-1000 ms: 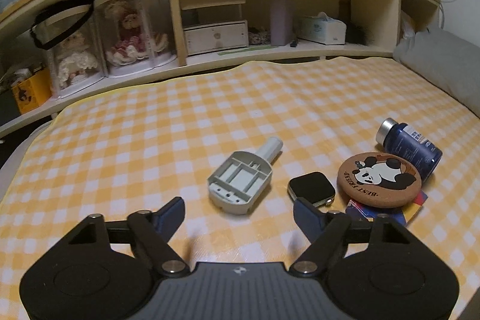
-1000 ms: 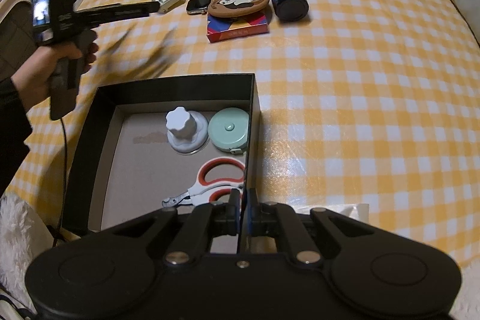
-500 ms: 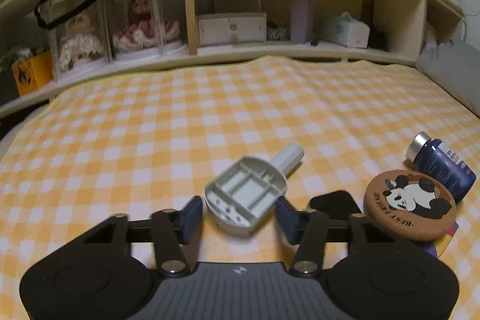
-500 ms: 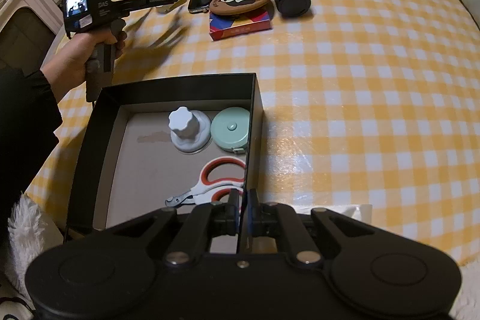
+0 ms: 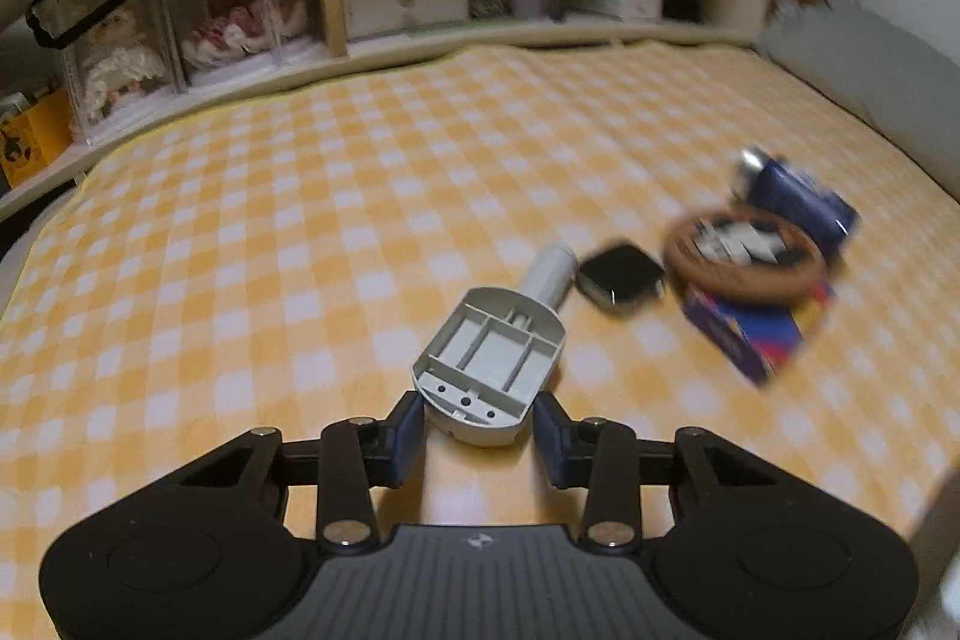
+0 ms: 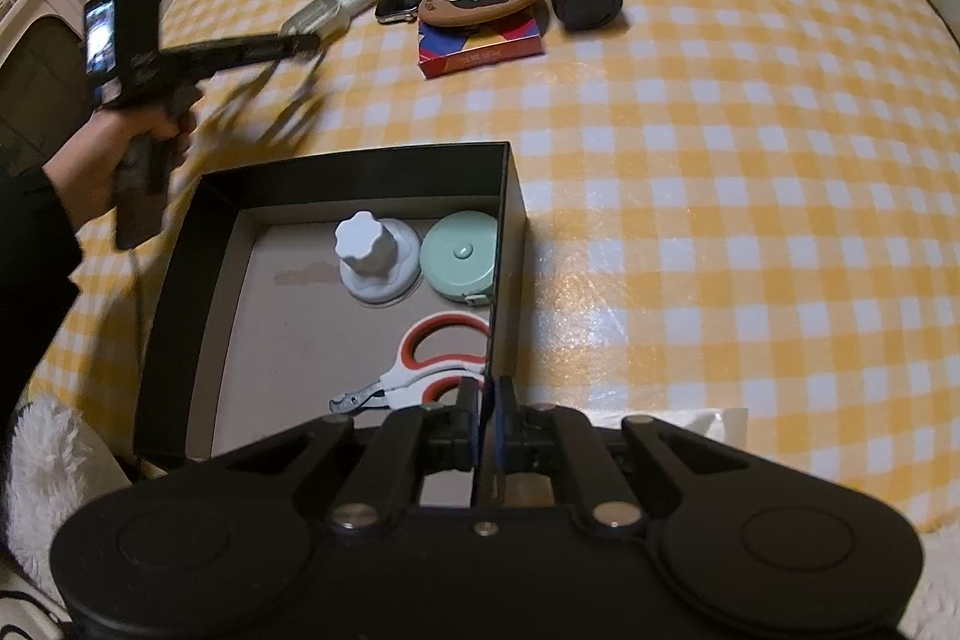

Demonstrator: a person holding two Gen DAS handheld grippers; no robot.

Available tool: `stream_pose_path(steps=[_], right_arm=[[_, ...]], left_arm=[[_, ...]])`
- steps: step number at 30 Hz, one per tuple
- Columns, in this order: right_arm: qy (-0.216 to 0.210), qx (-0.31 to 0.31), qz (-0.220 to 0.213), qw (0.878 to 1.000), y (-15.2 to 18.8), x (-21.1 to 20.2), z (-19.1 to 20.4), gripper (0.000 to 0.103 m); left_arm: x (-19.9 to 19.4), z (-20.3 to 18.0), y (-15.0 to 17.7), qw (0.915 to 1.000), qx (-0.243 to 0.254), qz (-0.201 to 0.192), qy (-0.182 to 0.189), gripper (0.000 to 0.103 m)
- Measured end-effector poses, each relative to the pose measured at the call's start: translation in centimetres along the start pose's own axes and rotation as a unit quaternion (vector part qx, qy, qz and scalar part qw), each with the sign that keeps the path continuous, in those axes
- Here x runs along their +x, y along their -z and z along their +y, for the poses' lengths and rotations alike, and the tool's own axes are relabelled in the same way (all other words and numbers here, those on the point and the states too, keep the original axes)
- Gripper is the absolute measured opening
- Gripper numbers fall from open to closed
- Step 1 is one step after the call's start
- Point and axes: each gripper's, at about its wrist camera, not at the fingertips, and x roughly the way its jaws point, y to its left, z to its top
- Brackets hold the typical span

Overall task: Organize rigid objects
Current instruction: 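Close the left tool on the grey plastic holder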

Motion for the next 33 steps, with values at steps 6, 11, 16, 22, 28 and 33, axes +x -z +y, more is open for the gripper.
stream_pose_path(steps=[6,11,16,22,28,33], right_arm=[[0.0,-0.003,0.0,1.0,0.1,-0.1,0.0,0.006],[0.0,-0.004,-0.001,1.0,0.2,-0.2,0.1,0.006],[0.001,-0.006,-0.002,1.0,0.2,-0.3,0.1,0.006],[0.0,-0.004,-0.004,1.0,0.2,-0.4,0.1,0.006],[0.0,-0.004,-0.004,1.0,0.2,-0.4,0.1,0.006],[0.0,-0.004,-0.004,1.0,0.2,-0.4,0.1,0.006]], left_arm=[[-3.1,0.4,1.9,0.9993,0.012,0.028,0.019,0.04],[-4.1,0.8,2.1,0.9989,-0.024,0.039,-0.005,0.062],[-3.6,-0.7,1.4,0.9968,-0.058,0.049,-0.026,0.081],[-1.7,-2.1,0.5,0.9909,-0.112,0.058,-0.047,0.084],[-0.8,-1.5,0.3,0.973,-0.211,0.051,-0.08,0.082],[-1.1,-1.0,0.2,0.9688,-0.227,0.033,-0.094,0.067]])
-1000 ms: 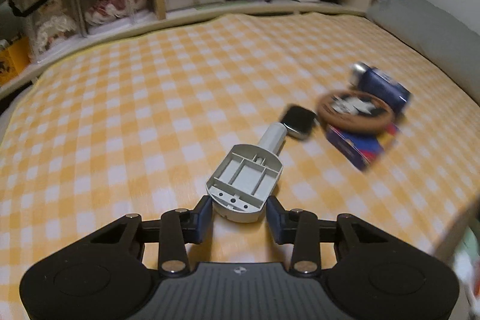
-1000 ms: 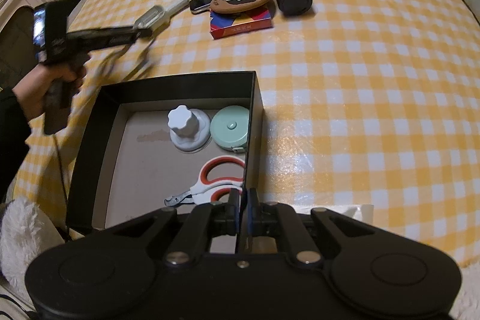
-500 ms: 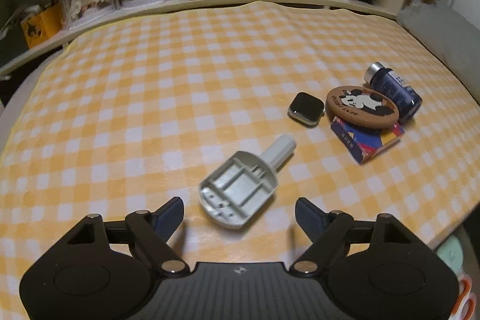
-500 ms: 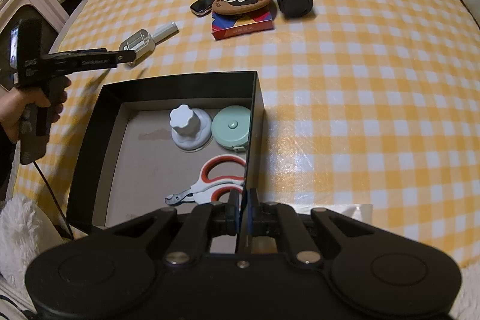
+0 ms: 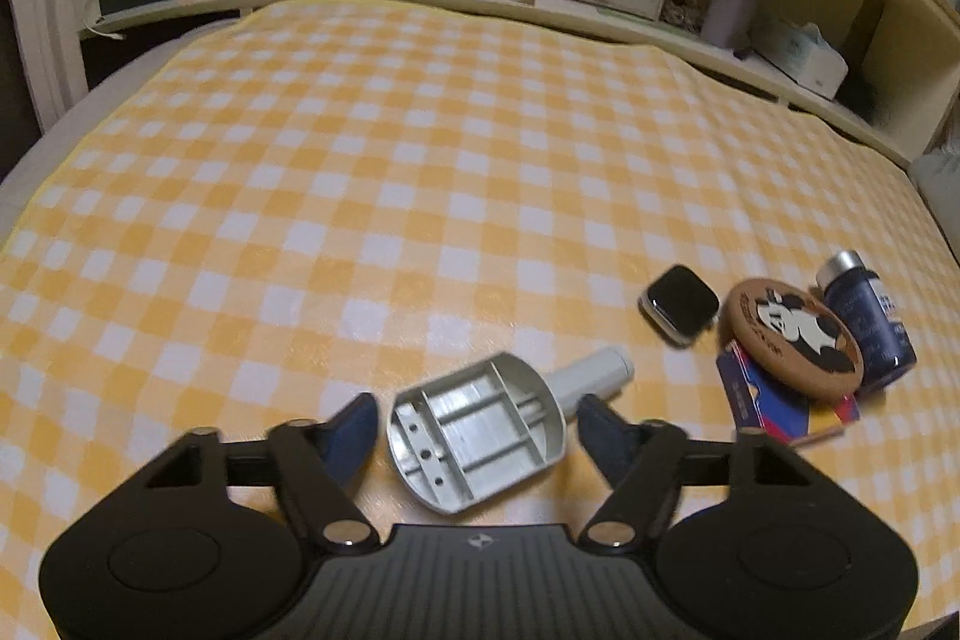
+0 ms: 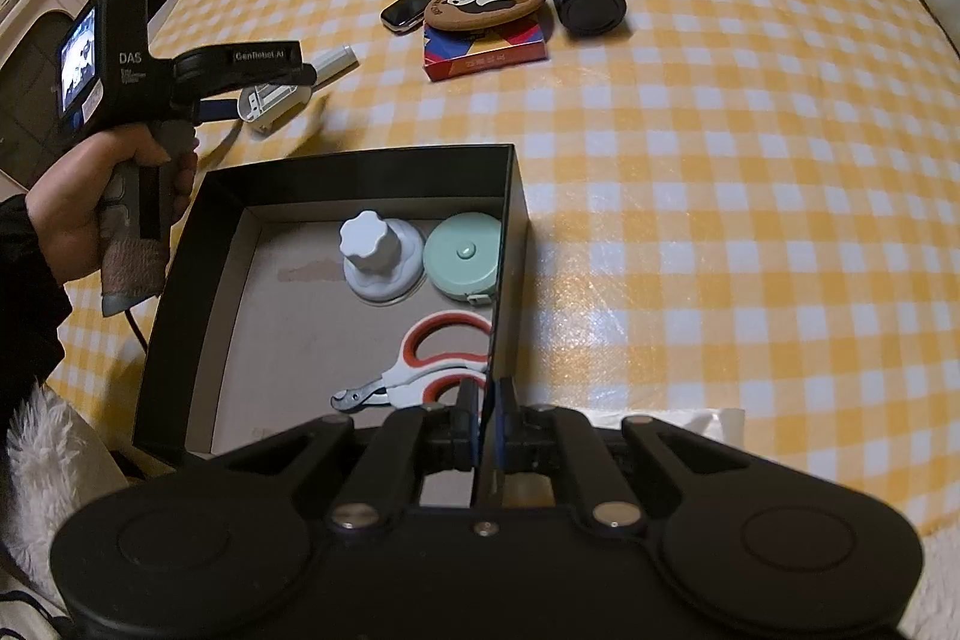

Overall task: Organize rigid objects
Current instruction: 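Close the left tool on the grey plastic holder, then carry the grey holder into the black box beside the scissors, release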

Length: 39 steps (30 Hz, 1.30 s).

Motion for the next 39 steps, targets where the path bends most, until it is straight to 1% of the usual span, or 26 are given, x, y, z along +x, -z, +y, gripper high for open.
stream_pose_path(steps=[2,7,13,16,22,31,39], right_arm=[[0.0,0.0,0.0,1.0,0.0,0.0,0.0,0.006],[0.0,0.001,0.0,1.0,0.0,0.0,0.0,0.006],[0.001,0.0,0.0,1.0,0.0,0.0,0.0,0.006],[0.001,0.0,0.0,1.0,0.0,0.0,0.0,0.006],[0.0,0.0,0.0,1.0,0.0,0.0,0.0,0.005],[-0.007,0.012,-0.001,1.0,0.0,0.0,-0.3,0.005],[-0.01,0.021,-0.002,1.0,0.0,0.2,-0.4,0.005]], left_arm=[[-0.1,0.3,-0.1,1.0,-0.003,0.002,0.004,0.065],[-0.1,0.1,-0.2,0.9999,0.01,0.006,0.002,0.066],[0.6,0.0,-0.2,0.9998,-0.009,0.018,-0.002,0.067],[1.0,-0.3,-0.1,0.9997,0.0,0.023,-0.008,0.067],[0.8,-0.3,-0.2,0.9998,0.01,0.017,-0.001,0.066],[-1.6,-1.2,0.2,0.9983,0.039,0.023,0.037,0.066],[-5.7,-2.5,-0.1,0.9955,0.059,0.005,0.074,0.066]])
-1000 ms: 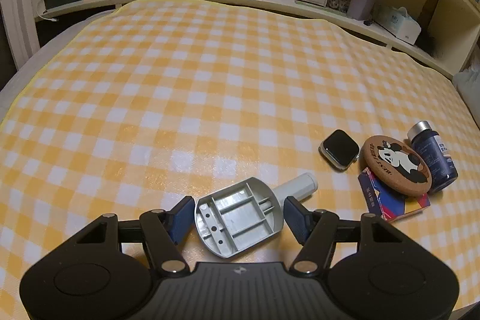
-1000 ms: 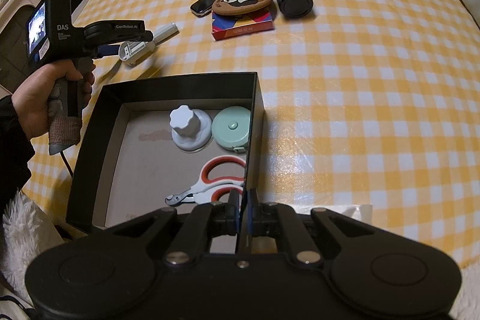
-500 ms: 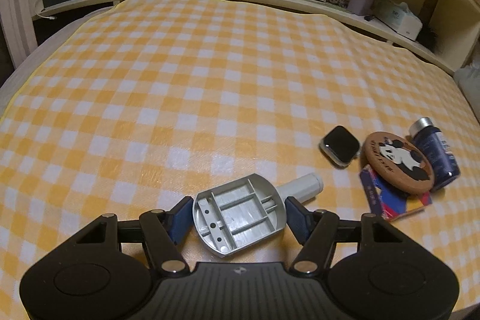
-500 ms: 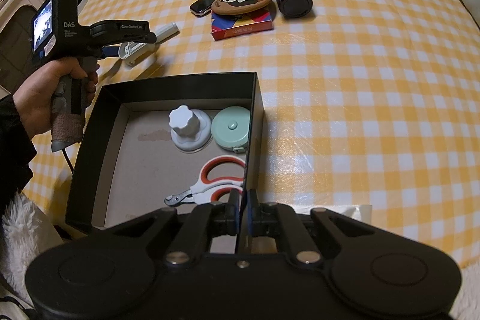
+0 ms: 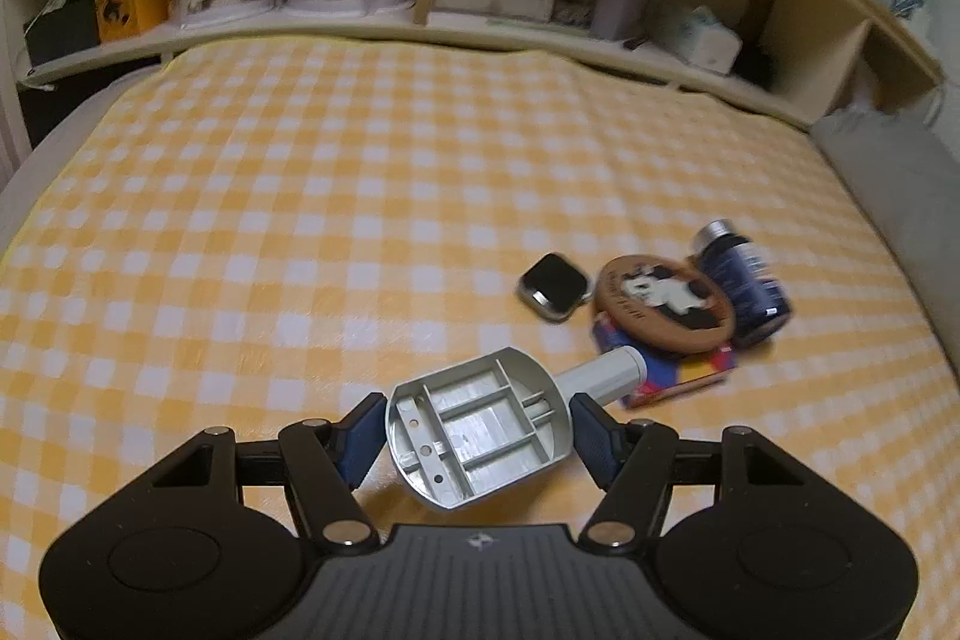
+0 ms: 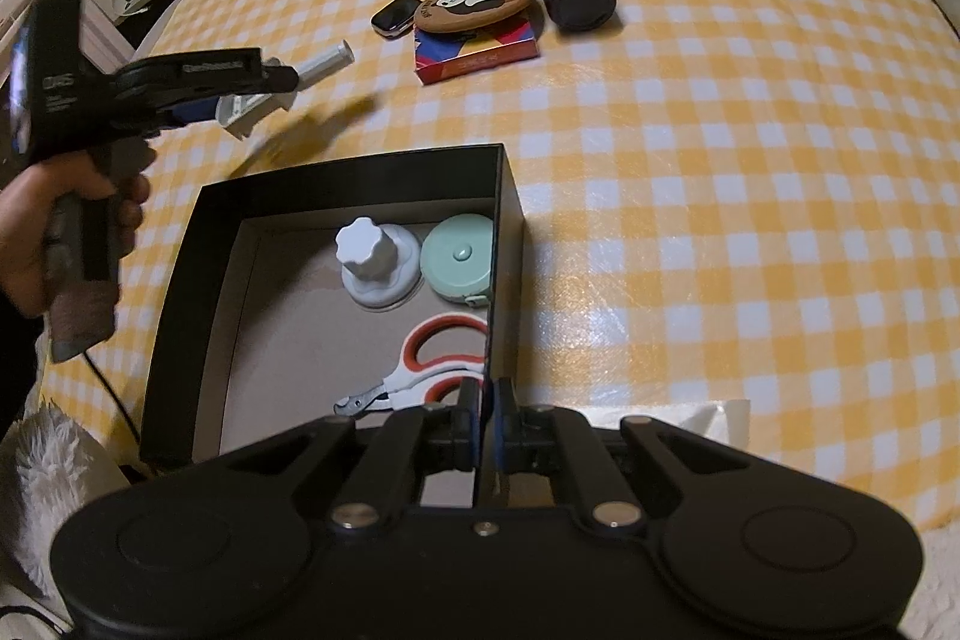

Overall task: Organize rigid objects
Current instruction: 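Carry the grey holder into the black box beside the scissors, release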

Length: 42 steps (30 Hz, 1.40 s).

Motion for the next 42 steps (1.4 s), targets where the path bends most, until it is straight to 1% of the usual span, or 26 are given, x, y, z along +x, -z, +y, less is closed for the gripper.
stream_pose_path(steps=[6,10,14,17,20,22,25,29,34,36,38,40,42], right_arm=[[0.003,-0.003,-0.002,1.0,0.1,0.1,0.1,0.005],[0.005,-0.007,-0.003,1.0,0.1,0.1,0.2,0.005],[0.006,-0.007,-0.003,1.0,0.1,0.1,0.2,0.005],[0.005,-0.005,-0.003,1.0,0.1,0.1,0.2,0.005],[0.005,-0.006,-0.003,1.0,0.1,0.1,0.1,0.005],[0.004,-0.006,-0.003,1.0,0.1,0.1,0.1,0.005],[0.005,-0.006,-0.003,1.0,0.1,0.1,0.1,0.005],[0.005,-0.006,-0.003,1.0,0.1,0.1,0.1,0.005],[0.005,-0.007,-0.003,1.0,0.1,0.0,0.2,0.005],[0.005,-0.006,-0.003,1.0,0.1,0.0,0.2,0.005],[0.006,-0.007,-0.003,1.0,0.2,0.0,0.2,0.005],[0.006,-0.007,-0.002,1.0,0.1,0.0,0.2,0.005],[0.006,-0.008,-0.003,1.0,0.1,0.0,0.3,0.005]], left_arm=[[-4.6,-1.2,0.7,0.9989,0.004,-0.001,0.046,0.066],[-7.4,-2.1,1.9,0.9979,0.011,0.006,0.064,0.066],[-9.8,-3.5,3.7,0.9955,0.023,0.033,0.086,0.066],[-10.7,-5.0,5.7,0.9917,0.055,0.065,0.096,0.066],[-10.3,-6.2,7.8,0.9859,0.086,0.1,0.103,0.066],[-9.6,-6.9,9.0,0.9821,0.107,0.121,0.097,0.066],[-8.2,-7.7,10.6,0.9777,0.116,0.149,0.091,0.066],[-7.0,-8.8,12.2,0.9732,0.126,0.165,0.098,0.066],[-5.9,-9.8,13.2,0.968,0.145,0.179,0.1,0.066],[-5.4,-10.0,13.4,0.9662,0.145,0.189,0.098,0.066],[-5.1,-9.8,13.4,0.9665,0.135,0.194,0.1,0.066],[-4.8,-9.6,13.4,0.9667,0.116,0.199,0.112,0.066],[-4.5,-9.7,13.5,0.966,0.108,0.204,0.116,0.066]])
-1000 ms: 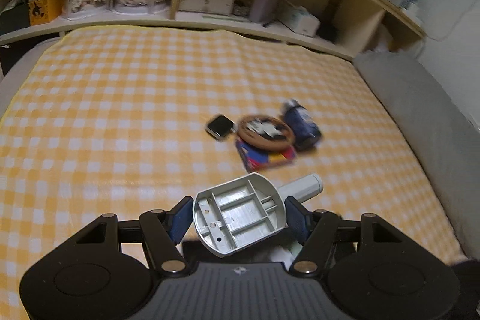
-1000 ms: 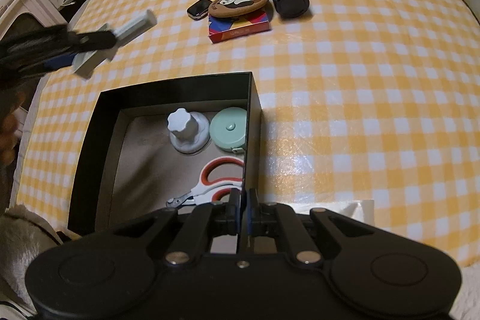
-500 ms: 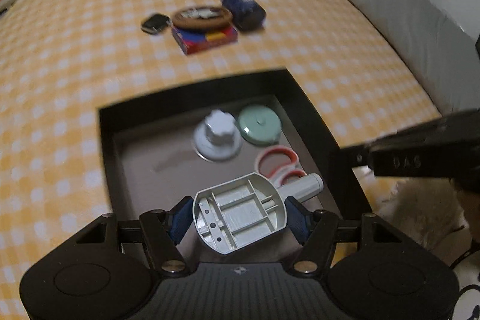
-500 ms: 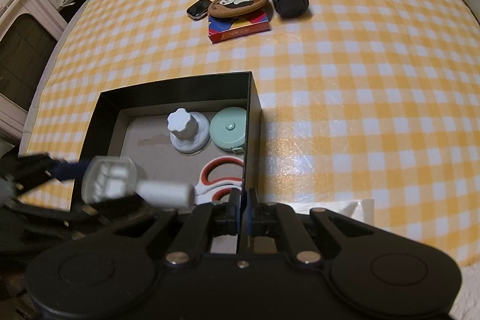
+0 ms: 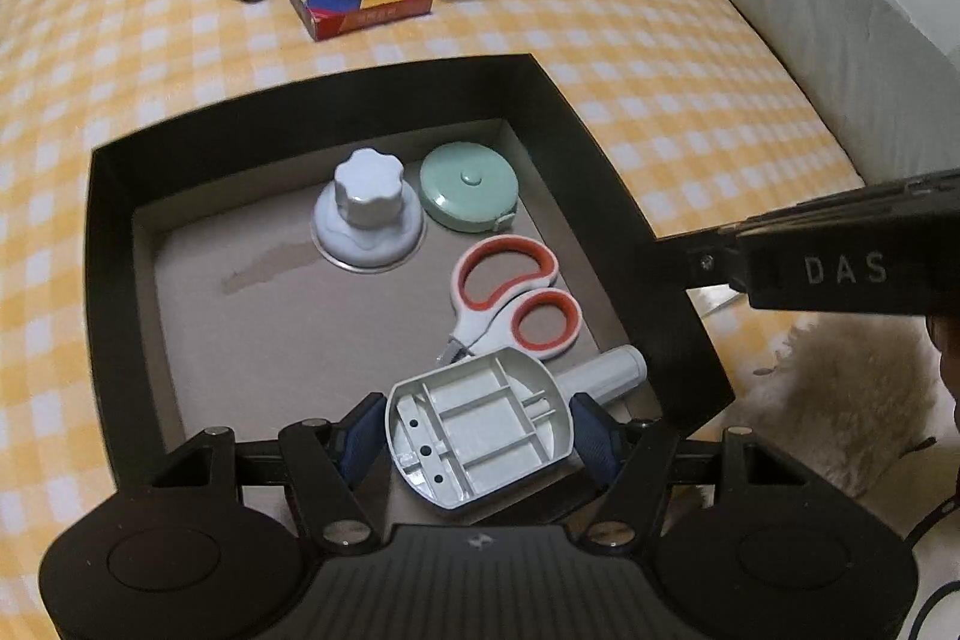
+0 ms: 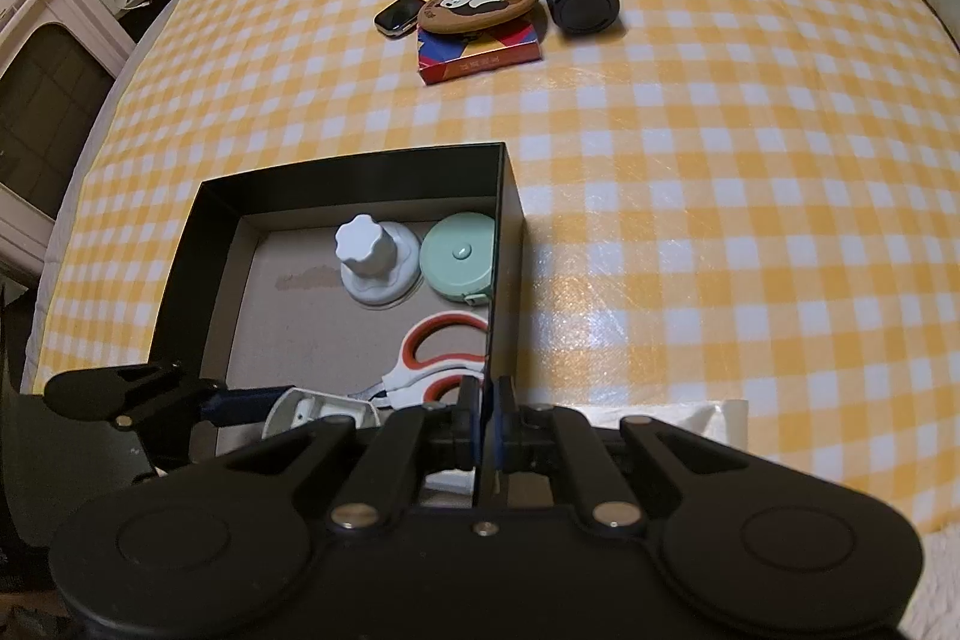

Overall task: Organize rigid objects
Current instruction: 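Carry the grey holder into the black box beside the scissors, release, then move the left tool to the panda cork coaster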

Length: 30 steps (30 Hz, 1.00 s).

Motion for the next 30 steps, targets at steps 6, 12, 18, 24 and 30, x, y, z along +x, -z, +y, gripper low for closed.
stream_pose_path(steps=[6,12,18,24,30], right_arm=[[0.002,0.0,0.001,1.0,0.0,0.1,0.0,0.005],[0.001,0.0,0.001,1.0,0.0,0.2,0.0,0.005],[0.001,0.0,0.001,1.0,0.0,0.2,0.0,0.005],[0.002,-0.001,0.001,1.0,0.0,0.2,0.0,0.005],[0.002,-0.001,0.001,1.0,0.0,0.2,0.0,0.005]], left_arm=[[0.6,0.6,-0.2,0.9995,-0.027,0.014,0.013,0.07],[0.6,0.6,-0.2,0.9994,-0.028,0.018,0.003,0.081],[0.2,0.6,-0.3,0.9995,-0.027,0.017,-0.005,0.09],[-0.6,0.5,-0.4,0.9997,-0.019,0.008,-0.015,0.096],[-2.5,0.6,-1.1,0.9993,-0.009,-0.024,-0.027,0.101]])
